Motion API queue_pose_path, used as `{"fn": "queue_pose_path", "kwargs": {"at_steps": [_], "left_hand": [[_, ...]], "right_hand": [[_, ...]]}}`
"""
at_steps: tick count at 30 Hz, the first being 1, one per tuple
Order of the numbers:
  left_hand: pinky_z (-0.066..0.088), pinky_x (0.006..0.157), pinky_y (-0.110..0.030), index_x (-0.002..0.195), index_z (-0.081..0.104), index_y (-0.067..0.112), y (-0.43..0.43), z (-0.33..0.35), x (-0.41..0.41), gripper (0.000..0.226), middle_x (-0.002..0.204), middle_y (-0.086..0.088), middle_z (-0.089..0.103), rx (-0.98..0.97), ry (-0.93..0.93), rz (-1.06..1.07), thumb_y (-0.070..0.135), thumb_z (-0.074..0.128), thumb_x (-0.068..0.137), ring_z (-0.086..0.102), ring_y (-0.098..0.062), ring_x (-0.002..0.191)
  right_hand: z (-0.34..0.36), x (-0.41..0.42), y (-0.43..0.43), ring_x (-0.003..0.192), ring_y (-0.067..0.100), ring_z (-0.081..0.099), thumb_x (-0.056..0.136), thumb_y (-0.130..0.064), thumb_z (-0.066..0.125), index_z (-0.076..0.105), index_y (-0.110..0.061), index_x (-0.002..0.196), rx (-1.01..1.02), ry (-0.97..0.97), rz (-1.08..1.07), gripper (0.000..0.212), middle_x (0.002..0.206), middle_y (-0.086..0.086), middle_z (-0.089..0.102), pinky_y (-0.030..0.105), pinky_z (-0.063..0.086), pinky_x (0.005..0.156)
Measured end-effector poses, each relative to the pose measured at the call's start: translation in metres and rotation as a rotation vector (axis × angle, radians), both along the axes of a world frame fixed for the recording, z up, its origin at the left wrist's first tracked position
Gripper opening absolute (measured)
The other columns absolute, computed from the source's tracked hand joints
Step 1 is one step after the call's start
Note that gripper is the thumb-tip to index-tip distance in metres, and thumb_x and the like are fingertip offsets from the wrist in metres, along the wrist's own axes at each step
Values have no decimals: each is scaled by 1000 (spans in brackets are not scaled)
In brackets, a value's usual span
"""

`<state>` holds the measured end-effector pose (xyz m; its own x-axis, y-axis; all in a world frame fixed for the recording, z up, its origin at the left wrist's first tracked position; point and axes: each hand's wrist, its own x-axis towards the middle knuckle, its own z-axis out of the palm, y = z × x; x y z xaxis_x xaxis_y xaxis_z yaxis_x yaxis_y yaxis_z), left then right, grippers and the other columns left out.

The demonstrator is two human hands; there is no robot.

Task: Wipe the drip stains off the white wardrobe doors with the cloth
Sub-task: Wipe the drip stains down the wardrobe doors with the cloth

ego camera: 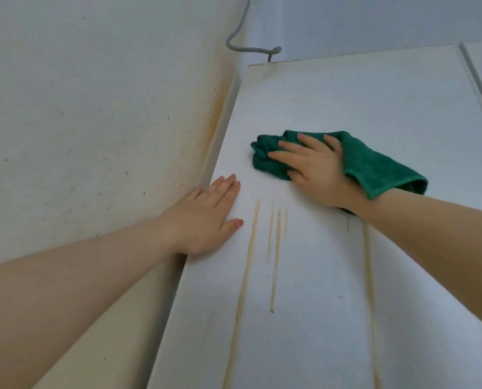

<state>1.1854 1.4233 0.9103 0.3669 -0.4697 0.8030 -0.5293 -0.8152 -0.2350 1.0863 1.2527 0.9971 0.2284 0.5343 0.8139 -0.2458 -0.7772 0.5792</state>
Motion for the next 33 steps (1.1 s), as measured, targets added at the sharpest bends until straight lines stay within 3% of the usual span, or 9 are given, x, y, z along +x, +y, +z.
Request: {"fn": "queue_pose_path", "kwargs": {"at_steps": [2,4,9,13,15,19,22,26,33], "left_hand": [[-5,118,-31,144,-24,15,0,0,0,68,152,2,-29,6,8,-4,50,12,98,-22,-10,141],[-3,118,-32,145,-22,14,1,2,0,70,153,0,-27,10,2,-27,49,15,98,-20,-11,142],[-1,118,-28,147,-20,13,5,6,-4,73,154,-1,-24,34,-15,-49,48,22,98,-16,-11,143],[-2,116,-26,146,-21,14,5,4,-6,72,153,2,-26,23,7,-38,49,21,98,-17,-10,142],[0,117,-27,147,-19,14,5,5,-7,73,154,2,-23,7,10,-66,48,24,98,-14,-10,143],[2,118,-29,147,-19,15,5,6,-6,74,155,2,-22,8,-6,-72,48,26,98,-13,-10,143],[-1,116,-27,147,-18,17,3,5,-7,71,154,4,-24,-11,22,-58,49,22,98,-15,-8,143],[-1,117,-29,149,-12,17,-2,2,-6,64,155,5,-20,-65,1,-104,45,16,99,-14,-6,142],[-1,115,-27,149,-9,22,3,5,-9,65,156,9,-17,-40,-23,-16,56,4,95,-9,-3,142]], "right_hand": [[-7,3,4,145,21,9,99,-25,30,28,-38,145,213,23,-134,48,156,-10,18,44,-2,113],[-32,9,18,145,17,-1,100,-29,27,17,-40,147,165,73,-152,49,157,-13,7,47,-7,113],[-28,6,12,144,17,10,98,-23,29,32,-38,143,67,143,-79,47,153,-14,22,34,-4,110],[-12,7,12,145,17,2,99,-21,29,23,-39,146,279,12,-126,50,156,-14,12,43,-6,113],[-26,15,22,145,18,1,99,-23,27,21,-39,146,230,57,-142,50,157,-13,10,45,-7,113],[-25,17,12,141,26,23,82,-27,28,47,-30,136,44,136,18,58,147,-5,38,42,2,109],[0,-5,-10,143,19,15,87,-32,25,36,-36,142,201,18,-99,56,153,-10,27,35,3,109],[-8,-9,-3,145,18,1,98,-21,28,20,-38,147,381,-37,-136,52,157,-11,9,46,-5,114],[-5,-14,-11,144,16,9,98,-20,38,30,-38,144,204,41,-100,50,155,-13,19,36,2,112]]}}
